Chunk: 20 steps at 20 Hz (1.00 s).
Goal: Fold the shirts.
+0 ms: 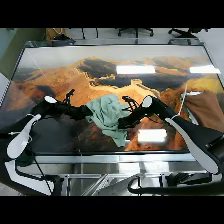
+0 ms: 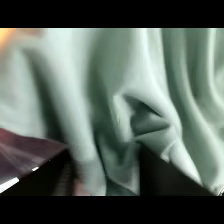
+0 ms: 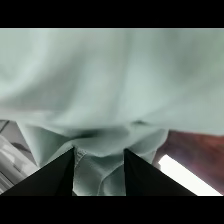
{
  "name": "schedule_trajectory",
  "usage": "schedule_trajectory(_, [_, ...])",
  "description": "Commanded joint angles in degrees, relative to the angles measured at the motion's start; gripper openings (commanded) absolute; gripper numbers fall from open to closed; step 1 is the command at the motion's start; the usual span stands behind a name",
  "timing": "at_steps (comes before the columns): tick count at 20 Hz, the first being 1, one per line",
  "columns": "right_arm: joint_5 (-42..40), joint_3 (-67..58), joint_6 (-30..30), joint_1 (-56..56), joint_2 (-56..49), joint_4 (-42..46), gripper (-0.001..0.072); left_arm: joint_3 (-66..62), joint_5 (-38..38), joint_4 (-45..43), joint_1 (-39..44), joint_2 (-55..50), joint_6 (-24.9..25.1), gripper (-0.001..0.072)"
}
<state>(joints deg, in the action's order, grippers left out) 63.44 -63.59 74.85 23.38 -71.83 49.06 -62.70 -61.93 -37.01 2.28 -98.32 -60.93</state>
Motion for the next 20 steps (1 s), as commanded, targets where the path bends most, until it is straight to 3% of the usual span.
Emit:
schedule_trajectory(1, [-1.99, 0.00, -1.57, 0.28, -1.73, -3.41, 0.0021, -3.13, -2.64, 2.14, -0.07, -4.04, 1.09, 0.0084])
schedule_trajectory(2, [-1.92, -0.09, -1.57, 0.13, -1.70, -3.74, 0.0019, -3.96, -3.89, 2.12, -0.07, -4.15, 1.14, 0.0013])
schedule_trajectory(8, [3.41, -5.66, -2.73, -6.14, 3.67, -2.97, 0.0018, -14.67, -18.84, 1.99, -0.07, -1.36, -1.05, 0.0010])
schedule_trajectory(15, [9.29, -22.64, -4.44, -21.55, 20.79, -3.08, 0.0017, -31.06, -24.02, -3.96, -1.16, 21.11, -9.25, 0.0009])
schedule_trajectory(20, [8.35, -34.36, -7.72, -23.30, 33.03, -2.75, 0.0017, -49.16, -24.44, -4.68, -1.14, 35.21, -12.90, 0.0009])
